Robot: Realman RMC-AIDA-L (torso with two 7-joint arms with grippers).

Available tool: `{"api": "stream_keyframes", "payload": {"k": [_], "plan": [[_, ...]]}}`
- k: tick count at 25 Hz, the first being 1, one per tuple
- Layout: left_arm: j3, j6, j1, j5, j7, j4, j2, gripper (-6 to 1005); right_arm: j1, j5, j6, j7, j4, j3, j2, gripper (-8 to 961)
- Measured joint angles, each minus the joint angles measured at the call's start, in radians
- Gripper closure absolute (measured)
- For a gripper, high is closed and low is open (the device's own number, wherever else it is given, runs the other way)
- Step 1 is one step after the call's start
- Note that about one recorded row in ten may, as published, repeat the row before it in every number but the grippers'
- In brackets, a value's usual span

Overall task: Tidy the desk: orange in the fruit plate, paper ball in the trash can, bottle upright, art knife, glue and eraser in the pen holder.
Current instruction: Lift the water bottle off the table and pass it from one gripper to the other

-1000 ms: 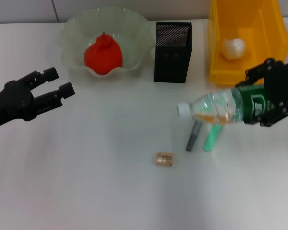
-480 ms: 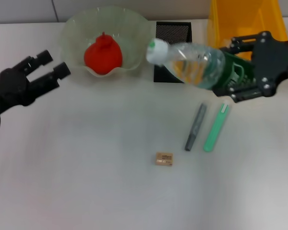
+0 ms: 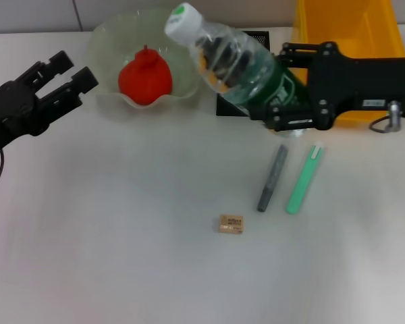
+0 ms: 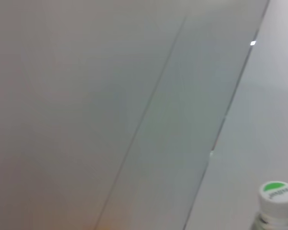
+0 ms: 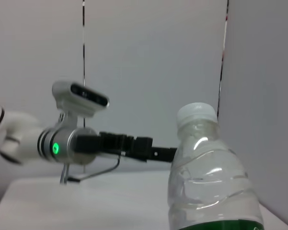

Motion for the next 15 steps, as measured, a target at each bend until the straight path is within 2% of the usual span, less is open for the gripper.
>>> {"api": "stream_keyframes", "payload": {"k": [9, 15], "plan": [[0.014, 0.043, -0.017, 0.0, 0.019, -0.004, -0.003, 217, 0.026, 0.127, 0.054, -0.076, 0.188, -0.016, 0.005, 193], [0.005, 0.066, -0.055, -0.006, 0.031, -0.084, -0.006, 218, 0.067, 0.155, 0.071, -0.168, 0.334, -0.016, 0.009, 192]]}}
